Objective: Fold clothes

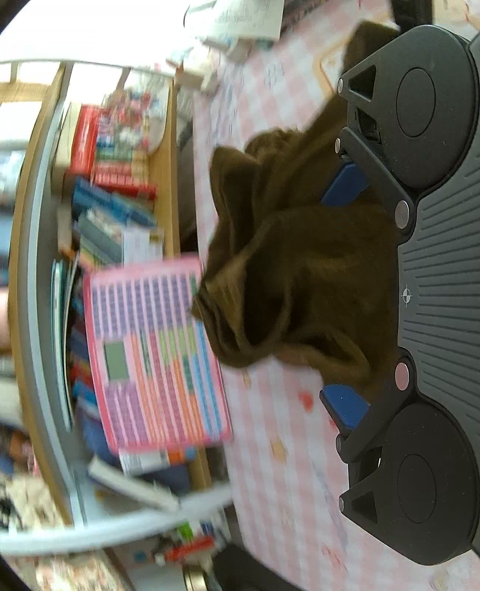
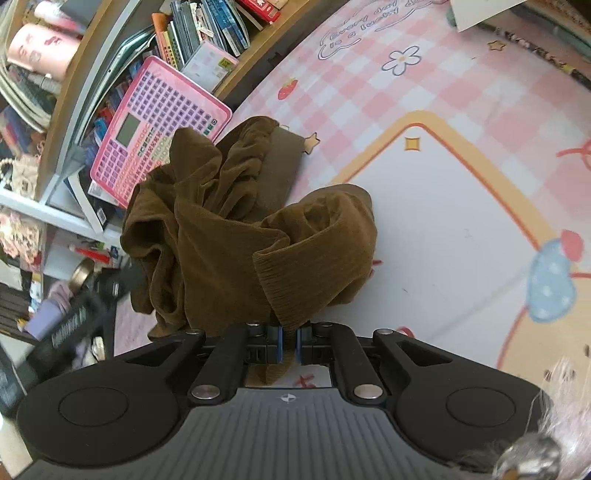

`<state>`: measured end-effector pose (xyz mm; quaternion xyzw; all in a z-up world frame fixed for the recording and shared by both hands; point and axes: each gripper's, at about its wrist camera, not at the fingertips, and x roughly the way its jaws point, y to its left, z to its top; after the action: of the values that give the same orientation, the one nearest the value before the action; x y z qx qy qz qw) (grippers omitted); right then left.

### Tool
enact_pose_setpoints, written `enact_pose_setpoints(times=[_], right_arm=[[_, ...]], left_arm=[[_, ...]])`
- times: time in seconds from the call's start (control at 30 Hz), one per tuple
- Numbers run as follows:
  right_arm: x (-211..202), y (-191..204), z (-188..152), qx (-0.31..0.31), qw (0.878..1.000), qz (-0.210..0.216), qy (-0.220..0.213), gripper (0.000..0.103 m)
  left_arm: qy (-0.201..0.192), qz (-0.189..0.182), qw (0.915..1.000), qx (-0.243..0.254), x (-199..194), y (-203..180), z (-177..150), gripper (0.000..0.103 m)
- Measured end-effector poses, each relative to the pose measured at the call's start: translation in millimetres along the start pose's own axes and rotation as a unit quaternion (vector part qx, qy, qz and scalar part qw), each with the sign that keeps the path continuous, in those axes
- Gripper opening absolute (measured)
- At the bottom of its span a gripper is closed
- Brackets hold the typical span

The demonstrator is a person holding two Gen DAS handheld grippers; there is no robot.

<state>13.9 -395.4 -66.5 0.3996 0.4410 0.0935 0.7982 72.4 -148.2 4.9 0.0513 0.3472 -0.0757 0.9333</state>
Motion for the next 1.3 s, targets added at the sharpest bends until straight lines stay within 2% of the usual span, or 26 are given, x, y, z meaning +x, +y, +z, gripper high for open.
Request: enact_pose_setpoints(times=[0.1,0.23,0.33,0.37,0.5,0.6,0.67,0.77,0.83,0.9,0.93,1.0,1.03,1.07,1.17,1.2,1.23,1.3], right_arm=[[-4.2,-3.2,-2.6,-0.001,1.000,0.000,-0.002,0.006],[-5.2,-4.6,-2.7,0.005,1.000,0.001,-0.005,0.007],[-7.4,-5.3,-1.9,0.009,1.000,-0.002,-0.011,0.021],[-8.8,-6.4,-1.1,0.014,1.000,-0.003,-0.015,0.028],[-19.3,-15.0,7.1,0.041,0.998,0.014,-0.039,0.047],[-24.2,-29.2,21.8,0.095,0.993,0.039,-0.052,0.055],[-24.3,-39.3,32.8,0.142,0.986,0.059,-0.056,0.056],[-15.0,-45.9,48.7,0.180,0.981,0.063,-0.040,0.055],[-10.5,-44.0,48.6,0.179,0.982,0.053,-0.029,0.054],[-6.0,-42.0,48.6,0.178,0.983,0.043,-0.019,0.038],[-3.7,-41.1,48.6,0.177,0.983,0.039,-0.013,0.034],[0.8,-39.1,48.5,0.176,0.984,0.029,-0.002,0.021],[2.8,-38.1,48.3,0.175,0.984,0.024,0.003,0.019],[1.5,-36.6,43.7,0.169,0.985,0.024,0.007,0.016],[1.5,-31.9,26.1,0.151,0.988,0.023,0.031,0.011],[2.1,-30.1,19.0,0.143,0.989,0.022,0.041,0.010],[2.7,-28.4,12.1,0.135,0.989,0.022,0.051,0.009],[3.1,-26.0,3.3,0.132,0.989,0.024,0.060,0.007]], left_arm=[[-0.002,-0.028,0.9995,0.011,11.1,-17.4,8.4,0.103],[-0.001,-0.042,0.9987,0.030,27.0,-40.0,19.1,0.103],[0.011,-0.050,0.9977,0.045,39.2,-51.0,21.4,0.101],[0.018,-0.048,0.9976,0.045,44.5,-51.9,21.5,0.100],[0.030,-0.032,0.9989,0.015,59.0,-36.0,24.2,0.100],[0.035,-0.023,0.9991,-0.008,68.2,-23.1,25.7,0.100],[0.033,-0.034,0.9987,-0.020,67.1,-16.3,24.9,0.094],[0.023,-0.055,0.9976,-0.037,56.2,-13.5,25.3,0.092],[0.019,-0.057,0.9975,-0.037,52.7,-13.1,27.0,0.093],[0.020,-0.051,0.9975,-0.045,54.1,-9.6,27.5,0.093],[0.021,-0.048,0.9974,-0.050,54.7,-7.8,27.8,0.092],[0.022,-0.043,0.9972,-0.058,56.1,-4.2,28.3,0.091],[0.024,-0.037,0.9969,-0.066,58.2,-2.2,28.2,0.078],[0.027,-0.026,0.9962,-0.079,61.8,0.6,28.4,0.072],[0.042,-0.008,0.9898,-0.136,75.1,10.2,28.6,0.041],[0.047,-0.007,0.9873,-0.151,79.2,13.7,28.2,0.018],[0.054,-0.007,0.9847,-0.165,82.7,18.7,27.8,0.001],[0.045,-0.007,0.9785,-0.201,80.1,35.5,28.0,0.001]])
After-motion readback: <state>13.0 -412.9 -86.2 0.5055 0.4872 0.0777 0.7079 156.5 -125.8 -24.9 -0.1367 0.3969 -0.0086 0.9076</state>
